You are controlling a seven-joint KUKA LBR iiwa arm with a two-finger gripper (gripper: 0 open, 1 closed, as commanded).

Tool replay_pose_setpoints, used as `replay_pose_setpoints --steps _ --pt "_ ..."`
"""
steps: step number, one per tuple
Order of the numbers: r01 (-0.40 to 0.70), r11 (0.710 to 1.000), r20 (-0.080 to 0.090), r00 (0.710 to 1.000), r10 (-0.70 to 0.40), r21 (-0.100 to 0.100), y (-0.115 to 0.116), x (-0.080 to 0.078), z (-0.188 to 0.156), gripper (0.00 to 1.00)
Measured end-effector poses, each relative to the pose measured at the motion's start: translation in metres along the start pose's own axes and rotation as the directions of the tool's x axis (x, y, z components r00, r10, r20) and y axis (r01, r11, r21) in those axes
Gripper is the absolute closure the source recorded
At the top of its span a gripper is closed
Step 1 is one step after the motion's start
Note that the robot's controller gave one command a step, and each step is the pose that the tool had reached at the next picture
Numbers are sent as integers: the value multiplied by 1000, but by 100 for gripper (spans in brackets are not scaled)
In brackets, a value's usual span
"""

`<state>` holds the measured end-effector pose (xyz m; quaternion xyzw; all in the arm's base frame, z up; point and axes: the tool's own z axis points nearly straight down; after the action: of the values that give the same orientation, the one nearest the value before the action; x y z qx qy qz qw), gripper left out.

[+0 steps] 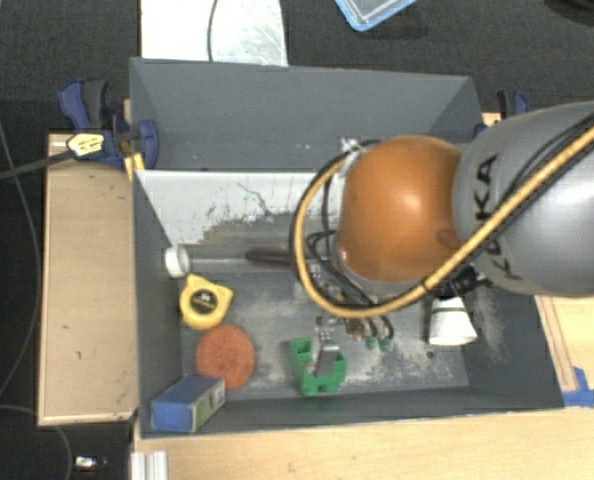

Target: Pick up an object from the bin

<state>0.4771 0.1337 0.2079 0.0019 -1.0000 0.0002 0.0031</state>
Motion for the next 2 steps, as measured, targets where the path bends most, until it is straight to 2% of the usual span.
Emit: replay_pose_setpoints --steps 1,2 --pt "-4 1000 8 1000 4 -1 -1 -2 -4 0" --pt "72 997 14 997 -72 -1 -73 -32 72 0"
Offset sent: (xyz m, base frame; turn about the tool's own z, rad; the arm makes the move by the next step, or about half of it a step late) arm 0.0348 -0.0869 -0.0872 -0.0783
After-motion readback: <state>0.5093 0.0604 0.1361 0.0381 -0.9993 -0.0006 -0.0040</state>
